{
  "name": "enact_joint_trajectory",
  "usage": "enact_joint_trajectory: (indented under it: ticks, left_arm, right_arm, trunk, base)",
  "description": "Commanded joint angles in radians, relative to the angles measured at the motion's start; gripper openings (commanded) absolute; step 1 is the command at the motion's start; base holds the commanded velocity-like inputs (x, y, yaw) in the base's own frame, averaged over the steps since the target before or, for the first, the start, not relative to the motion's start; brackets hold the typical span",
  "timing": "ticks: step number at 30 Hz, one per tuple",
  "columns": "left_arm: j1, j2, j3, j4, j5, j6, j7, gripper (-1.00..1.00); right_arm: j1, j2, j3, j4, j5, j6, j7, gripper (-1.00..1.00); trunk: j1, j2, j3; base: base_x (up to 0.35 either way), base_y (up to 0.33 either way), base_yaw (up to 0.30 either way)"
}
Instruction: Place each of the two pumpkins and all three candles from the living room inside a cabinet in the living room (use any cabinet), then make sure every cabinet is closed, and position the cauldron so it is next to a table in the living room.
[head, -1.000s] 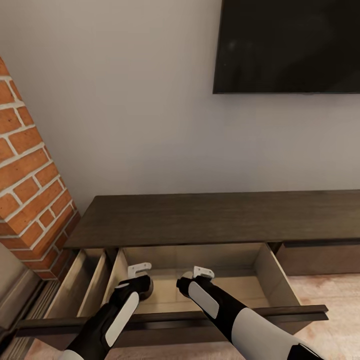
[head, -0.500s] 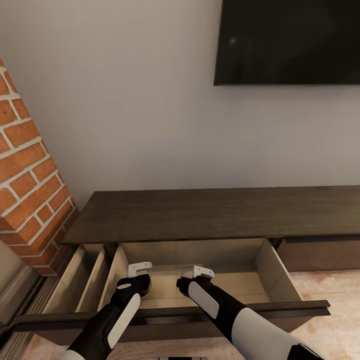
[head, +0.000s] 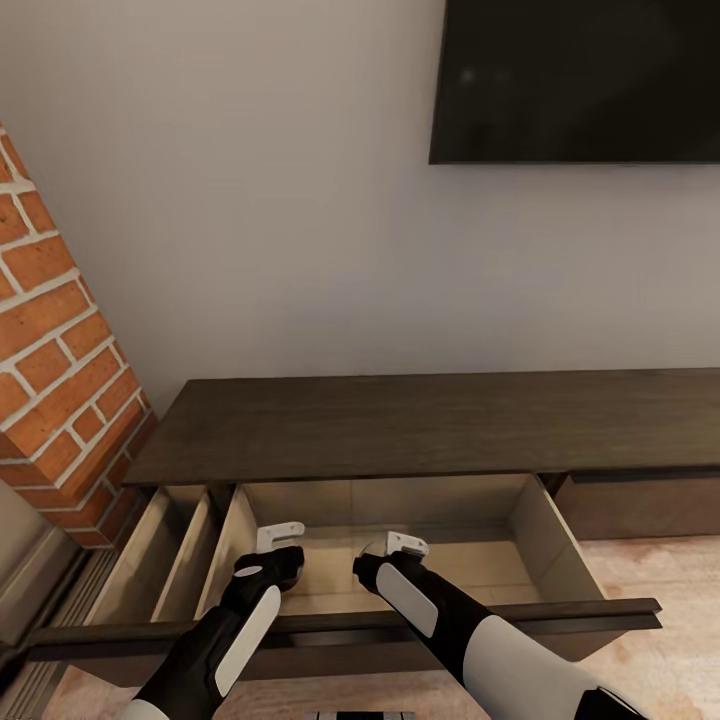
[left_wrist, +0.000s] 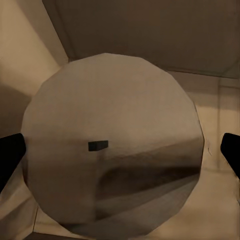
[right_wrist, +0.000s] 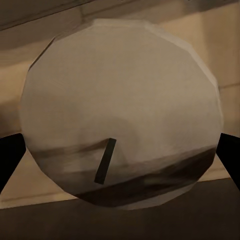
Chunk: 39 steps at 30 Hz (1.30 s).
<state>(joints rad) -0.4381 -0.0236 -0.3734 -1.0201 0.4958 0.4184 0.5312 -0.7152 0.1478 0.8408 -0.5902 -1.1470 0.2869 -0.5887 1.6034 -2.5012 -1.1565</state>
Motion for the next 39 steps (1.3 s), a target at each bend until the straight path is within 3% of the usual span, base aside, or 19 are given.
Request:
enact_joint_trajectory:
  ticks: [1, 14, 15, 21, 30, 39]
  left_arm:
    - [-0.001, 0.001, -0.002, -0.001, 0.009, 0.002, 0.009, 1.0]
    - [-0.001, 0.001, -0.001, -0.003, 0.009, 0.002, 0.012, 1.0]
    - [-0.001, 0.001, -0.001, -0.003, 0.009, 0.002, 0.013, 1.0]
    - [-0.001, 0.0, -0.001, -0.004, 0.009, 0.003, 0.013, 1.0]
    - [-0.001, 0.001, -0.001, -0.008, 0.009, 0.003, 0.017, 1.0]
    - [-0.001, -0.001, 0.007, -0.035, 0.01, 0.016, 0.018, 1.0]
  right_arm:
    - [-0.001, -0.001, 0.004, -0.002, -0.003, 0.003, -0.006, -1.0]
    - [-0.001, -0.001, 0.004, -0.002, -0.003, 0.005, -0.006, -1.0]
    - [-0.001, -0.001, 0.004, -0.002, -0.003, 0.005, -0.006, 1.0]
    - [-0.001, -0.001, 0.004, -0.002, -0.003, 0.005, -0.006, 1.0]
    - [-0.001, -0.001, 0.003, -0.002, -0.003, 0.003, -0.006, 1.0]
    - [-0.001, -0.001, 0.002, -0.002, -0.004, 0.003, 0.001, 1.0]
  trunk:
    - [0.0, 0.0, -0.001]
    - [0.0, 0.0, -0.001]
    - [0.0, 0.0, -0.001]
    - [-0.002, 0.001, 0.018]
    - [-0.003, 0.001, 0.026]
    - [-0.038, 0.064, 0.054]
  base:
    - [0.0, 0.0, 0.0]
    - [0.0, 0.0, 0.0]
    - [0.0, 0.0, 0.0]
    - [0.0, 0.0, 0.0]
    - [0.0, 0.0, 0.0]
    - [0.0, 0.0, 0.0]
